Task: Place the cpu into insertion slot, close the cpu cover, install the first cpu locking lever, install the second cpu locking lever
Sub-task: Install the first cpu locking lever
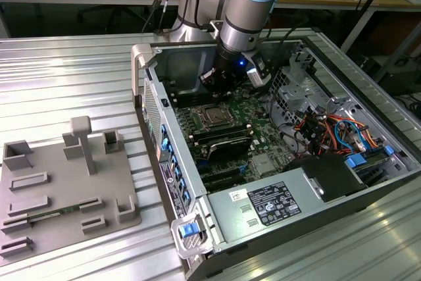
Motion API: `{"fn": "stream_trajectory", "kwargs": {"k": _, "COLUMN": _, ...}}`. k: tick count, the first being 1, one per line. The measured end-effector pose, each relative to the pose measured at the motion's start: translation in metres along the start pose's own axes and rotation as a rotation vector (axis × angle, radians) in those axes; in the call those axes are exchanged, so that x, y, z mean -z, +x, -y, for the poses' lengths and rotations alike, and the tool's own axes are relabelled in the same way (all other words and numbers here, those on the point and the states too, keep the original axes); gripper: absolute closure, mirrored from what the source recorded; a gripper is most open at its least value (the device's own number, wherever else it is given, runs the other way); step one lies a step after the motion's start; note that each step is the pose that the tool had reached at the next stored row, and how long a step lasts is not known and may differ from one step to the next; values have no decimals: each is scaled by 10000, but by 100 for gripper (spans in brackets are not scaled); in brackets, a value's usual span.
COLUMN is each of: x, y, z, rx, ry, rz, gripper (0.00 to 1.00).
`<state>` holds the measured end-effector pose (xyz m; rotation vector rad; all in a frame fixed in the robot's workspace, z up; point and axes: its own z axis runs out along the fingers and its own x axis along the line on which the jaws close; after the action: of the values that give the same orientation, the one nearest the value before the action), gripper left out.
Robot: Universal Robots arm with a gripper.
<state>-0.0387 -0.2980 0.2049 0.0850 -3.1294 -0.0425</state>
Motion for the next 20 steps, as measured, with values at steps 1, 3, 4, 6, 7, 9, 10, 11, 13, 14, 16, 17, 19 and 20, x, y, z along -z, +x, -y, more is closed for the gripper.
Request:
{"fn": "stream_trajectory", "kwargs": {"k": 1, "x": -1, "y": 0, "z": 0, "rx": 0, "ry": -1, "rz": 0, "gripper": 89}}
{"fn": "stream_trajectory", "kwargs": {"k": 3, "x": -4, "y": 0, "z": 1, "rx": 0, "ry": 0, "rz": 0, "gripper": 89}}
{"fn": "stream_trajectory", "kwargs": {"k": 4, "x": -7, "y": 0, "z": 1, "rx": -1, "ry": 1, "rz": -1, "gripper": 89}}
{"fn": "stream_trajectory", "kwargs": {"k": 6, "x": -12, "y": 1, "z": 2, "rx": -1, "ry": 3, "rz": -1, "gripper": 89}}
{"fn": "stream_trajectory", "kwargs": {"k": 7, "x": -15, "y": 0, "z": 2, "rx": -1, "ry": 3, "rz": -1, "gripper": 89}}
{"fn": "stream_trajectory", "kwargs": {"k": 9, "x": -20, "y": 0, "z": 2, "rx": 0, "ry": 2, "rz": -1, "gripper": 89}}
{"fn": "stream_trajectory", "kwargs": {"k": 10, "x": -24, "y": 0, "z": 1, "rx": 0, "ry": -1, "rz": 0, "gripper": 89}}
{"fn": "stream_trajectory", "kwargs": {"k": 11, "x": -29, "y": -1, "z": 0, "rx": 1, "ry": -14, "rz": 8, "gripper": 89}}
{"fn": "stream_trajectory", "kwargs": {"k": 13, "x": -34, "y": -2, "z": 0, "rx": 0, "ry": -13, "rz": 6, "gripper": 89}}
{"fn": "stream_trajectory", "kwargs": {"k": 14, "x": -34, "y": -2, "z": 0, "rx": 0, "ry": -7, "rz": 5, "gripper": 89}}
{"fn": "stream_trajectory", "kwargs": {"k": 16, "x": -30, "y": -1, "z": 2, "rx": 0, "ry": -15, "rz": 1, "gripper": 89}}
{"fn": "stream_trajectory", "kwargs": {"k": 17, "x": -24, "y": -1, "z": 2, "rx": 1, "ry": -35, "rz": 2, "gripper": 89}}
{"fn": "stream_trajectory", "kwargs": {"k": 19, "x": 23, "y": 0, "z": 0, "rx": 1, "ry": -112, "rz": 7, "gripper": 89}}
{"fn": "stream_trajectory", "kwargs": {"k": 20, "x": 28, "y": 0, "z": 0, "rx": 1, "ry": -122, "rz": 8, "gripper": 89}}
